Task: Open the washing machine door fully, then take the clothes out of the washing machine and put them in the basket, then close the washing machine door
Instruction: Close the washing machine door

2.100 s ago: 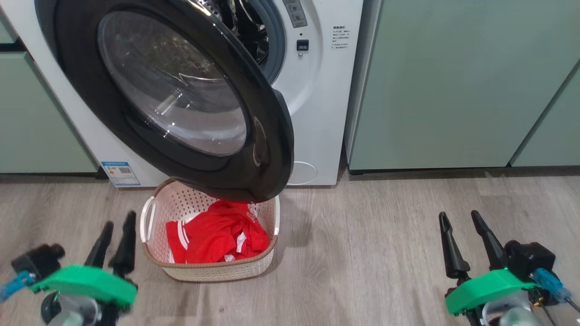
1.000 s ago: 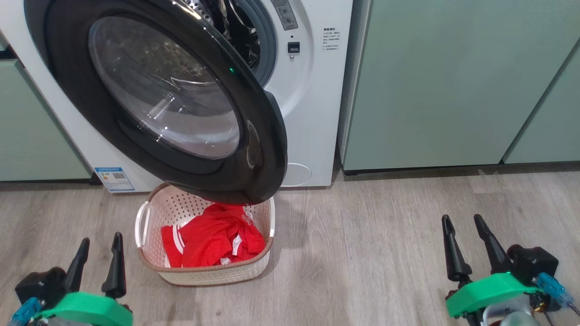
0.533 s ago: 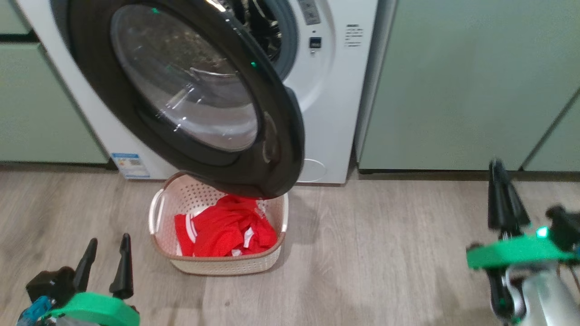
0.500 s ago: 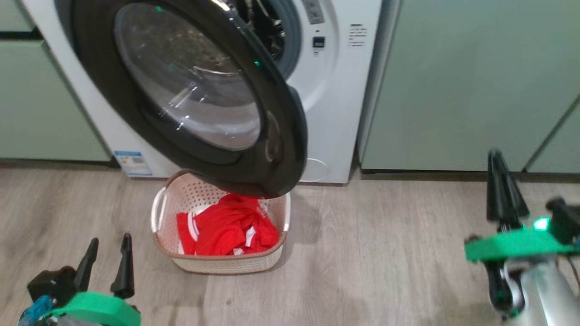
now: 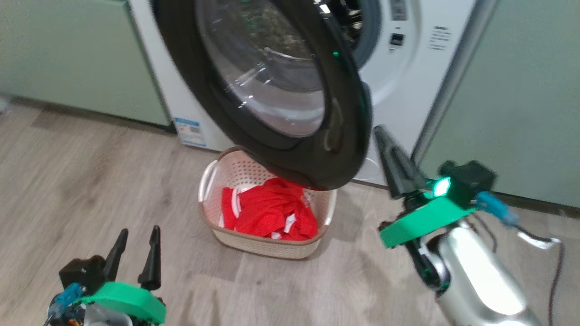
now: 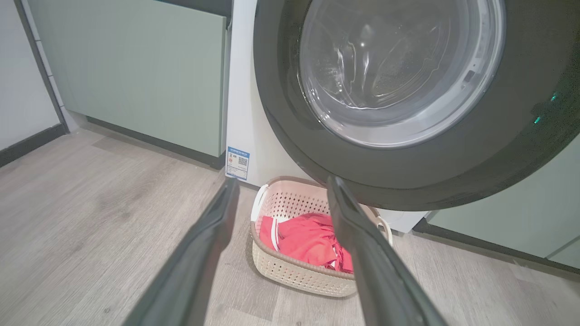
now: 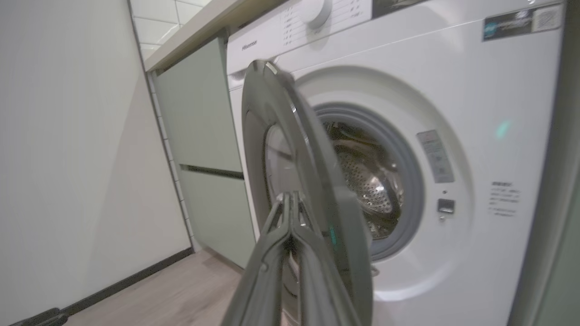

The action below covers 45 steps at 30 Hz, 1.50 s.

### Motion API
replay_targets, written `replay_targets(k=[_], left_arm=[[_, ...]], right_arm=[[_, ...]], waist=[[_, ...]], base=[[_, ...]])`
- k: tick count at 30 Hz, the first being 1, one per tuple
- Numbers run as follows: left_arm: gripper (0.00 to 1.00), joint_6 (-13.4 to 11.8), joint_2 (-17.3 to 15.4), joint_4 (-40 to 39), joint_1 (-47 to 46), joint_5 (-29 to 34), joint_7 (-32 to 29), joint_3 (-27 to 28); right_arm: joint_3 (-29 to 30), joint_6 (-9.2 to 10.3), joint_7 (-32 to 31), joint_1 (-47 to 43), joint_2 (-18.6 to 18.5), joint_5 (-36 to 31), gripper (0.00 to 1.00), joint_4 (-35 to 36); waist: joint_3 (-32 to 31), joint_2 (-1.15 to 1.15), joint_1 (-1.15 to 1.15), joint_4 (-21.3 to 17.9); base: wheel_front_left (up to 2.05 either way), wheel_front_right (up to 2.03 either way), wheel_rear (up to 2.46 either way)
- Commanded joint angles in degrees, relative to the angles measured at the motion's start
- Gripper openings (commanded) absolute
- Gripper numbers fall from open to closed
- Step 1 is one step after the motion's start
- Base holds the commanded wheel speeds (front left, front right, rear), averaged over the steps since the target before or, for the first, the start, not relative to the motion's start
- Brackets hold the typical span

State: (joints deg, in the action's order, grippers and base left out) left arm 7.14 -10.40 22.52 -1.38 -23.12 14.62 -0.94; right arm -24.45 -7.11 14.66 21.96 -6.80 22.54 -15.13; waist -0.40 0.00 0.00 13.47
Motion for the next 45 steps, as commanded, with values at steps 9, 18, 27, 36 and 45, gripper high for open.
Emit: replay_targets(k=[9, 18, 27, 36, 45], left_arm=[[1.00, 0.35, 0.51, -1.36, -4.54, 0.07, 0.38, -1.26], [1.00, 0.35, 1.51, -1.42, -5.80, -0.34, 0.38, -3.09], [1.00, 0.35, 2.21, -2.63, -7.62, -0.35, 0.38, -3.78], [1.00, 0.35, 4.24, -3.55, -10.80, 0.02, 0.38, -4.71], [1.00, 0.35, 6.16, -4.20, -14.69, 0.36, 0.38, -6.09]], right_arm=[[-7.24, -0.37, 0.34, 8.66, 0.33, 2.66, 0.00, -10.87], [-2.48, -0.37, 0.34, 14.11, 0.89, 3.11, 0.00, -18.28], [3.68, -0.37, 0.34, 20.61, 0.47, 2.62, 0.00, -23.57], [8.38, -0.37, 0.34, 30.46, -1.24, 0.63, 0.00, -28.72], [9.51, -0.37, 0.34, 43.76, -5.00, -1.68, 0.00, -35.06]], waist=[[2.34, 0.00, 0.00, 6.22], [5.11, 0.00, 0.00, 7.37], [9.83, 0.00, 0.00, 6.96], [16.40, 0.00, 0.00, 6.81], [22.93, 0.00, 0.00, 7.67]], base=[[0.00, 0.00, 0.00], [0.00, 0.00, 0.00], [0.00, 0.00, 0.00], [0.00, 0.00, 0.00], [0.00, 0.00, 0.00]])
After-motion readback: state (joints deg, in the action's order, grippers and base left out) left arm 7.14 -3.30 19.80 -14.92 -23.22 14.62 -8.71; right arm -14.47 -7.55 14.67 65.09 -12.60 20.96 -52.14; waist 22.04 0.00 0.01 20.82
